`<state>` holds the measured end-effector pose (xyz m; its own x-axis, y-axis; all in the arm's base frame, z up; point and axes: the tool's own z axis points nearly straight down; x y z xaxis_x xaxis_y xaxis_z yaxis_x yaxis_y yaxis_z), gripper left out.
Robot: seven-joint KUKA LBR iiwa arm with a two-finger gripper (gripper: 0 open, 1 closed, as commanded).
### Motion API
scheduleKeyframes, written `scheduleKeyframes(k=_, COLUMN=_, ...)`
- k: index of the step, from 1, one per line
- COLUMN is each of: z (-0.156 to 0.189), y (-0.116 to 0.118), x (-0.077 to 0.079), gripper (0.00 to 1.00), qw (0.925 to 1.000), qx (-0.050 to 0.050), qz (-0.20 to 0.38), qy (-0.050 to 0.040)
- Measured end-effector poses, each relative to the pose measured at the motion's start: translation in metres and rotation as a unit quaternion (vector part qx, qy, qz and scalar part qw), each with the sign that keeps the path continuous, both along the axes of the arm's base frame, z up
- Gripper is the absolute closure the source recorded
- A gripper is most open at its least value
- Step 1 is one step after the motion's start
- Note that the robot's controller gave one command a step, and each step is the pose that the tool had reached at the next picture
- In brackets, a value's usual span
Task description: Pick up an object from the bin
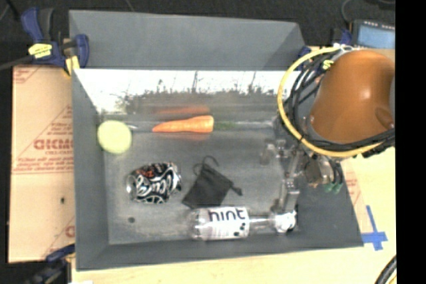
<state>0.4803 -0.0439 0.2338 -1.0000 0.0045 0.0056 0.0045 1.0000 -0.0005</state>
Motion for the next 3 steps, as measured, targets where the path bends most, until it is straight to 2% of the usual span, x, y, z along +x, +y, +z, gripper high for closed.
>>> scheduleKeyframes(k=1, z=0.004, y=0.0, x=0.002, gripper=0.0, qw=1.0, qx=-0.001, qz=0.001, qy=-0.0044)
scheduleKeyframes(k=2, z=-0.063, y=0.026, x=0.018, gripper=0.0, qw=0.9997, qx=-0.001, qz=0.023, qy=-0.0061)
scheduleKeyframes(k=3, z=-0.074, y=0.076, x=0.025, gripper=0.0, qw=0.9955, qx=0.0, qz=0.095, qy=-0.0046)
